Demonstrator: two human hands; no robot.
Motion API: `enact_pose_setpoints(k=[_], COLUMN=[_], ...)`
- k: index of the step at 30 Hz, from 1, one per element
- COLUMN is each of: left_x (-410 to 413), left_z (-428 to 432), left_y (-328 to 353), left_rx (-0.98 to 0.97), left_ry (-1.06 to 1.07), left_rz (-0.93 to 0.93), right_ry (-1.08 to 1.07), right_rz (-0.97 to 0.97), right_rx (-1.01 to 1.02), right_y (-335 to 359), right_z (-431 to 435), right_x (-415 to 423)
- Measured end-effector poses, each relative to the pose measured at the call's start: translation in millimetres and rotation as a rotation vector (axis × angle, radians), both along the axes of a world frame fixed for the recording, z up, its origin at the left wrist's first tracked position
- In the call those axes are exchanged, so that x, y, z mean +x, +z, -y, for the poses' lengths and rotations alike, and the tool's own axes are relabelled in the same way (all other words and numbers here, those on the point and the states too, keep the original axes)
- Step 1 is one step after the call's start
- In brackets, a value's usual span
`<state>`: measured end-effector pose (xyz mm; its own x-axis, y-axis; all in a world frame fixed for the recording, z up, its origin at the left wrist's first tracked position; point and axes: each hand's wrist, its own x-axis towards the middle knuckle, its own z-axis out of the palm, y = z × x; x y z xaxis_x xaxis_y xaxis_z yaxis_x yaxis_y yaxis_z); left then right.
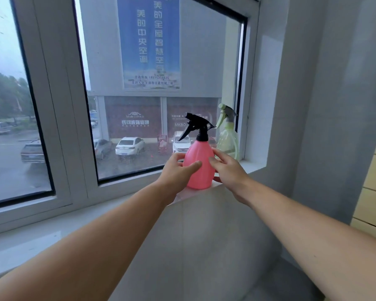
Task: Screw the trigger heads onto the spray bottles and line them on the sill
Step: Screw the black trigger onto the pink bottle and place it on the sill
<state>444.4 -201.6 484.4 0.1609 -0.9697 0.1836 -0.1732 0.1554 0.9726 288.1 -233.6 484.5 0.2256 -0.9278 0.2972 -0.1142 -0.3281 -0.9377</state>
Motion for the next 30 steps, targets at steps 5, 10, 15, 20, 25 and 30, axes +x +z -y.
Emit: enact_pose_setpoints(k=[5, 10, 15, 20, 25, 30], left_x=[-0.2, -3.5, -5.5, -5.5, -8.4, -9.8], left_z=[7.1, 9.4, 12.3, 14.7, 10.2, -9.3], left_y=[-4.2, -5.7, -6.6, -7.2, -6.5, -3.1], left_rx=[-0.026, -0.060, -0.071, -0.076, -0.078, -0.072], left_ry=[0.058, 0.087, 0.085, 0.092, 0.146, 0.177], left_rz=[-0.002, 0.016, 0.036, 0.064, 0.132, 0.150], right_ry=[-0.042, -0.090, -0.114, -0.119, -0.139, -0.194], right_rz=[-0.028, -0.087, -0.097, -0.103, -0.131, -0.131], right_rx=[-0.015, -0.028, -0.035, -0.040, -0.038, -0.033], right_y=[-2.0, -3.2, -5.9, -5.8, -5.1, -10.3], right_z=[9.8, 13.8, 18.4, 18.7, 11.6, -0.5], right_x=[2.1, 4.1, 2.1, 1.2, 0.1, -17.8])
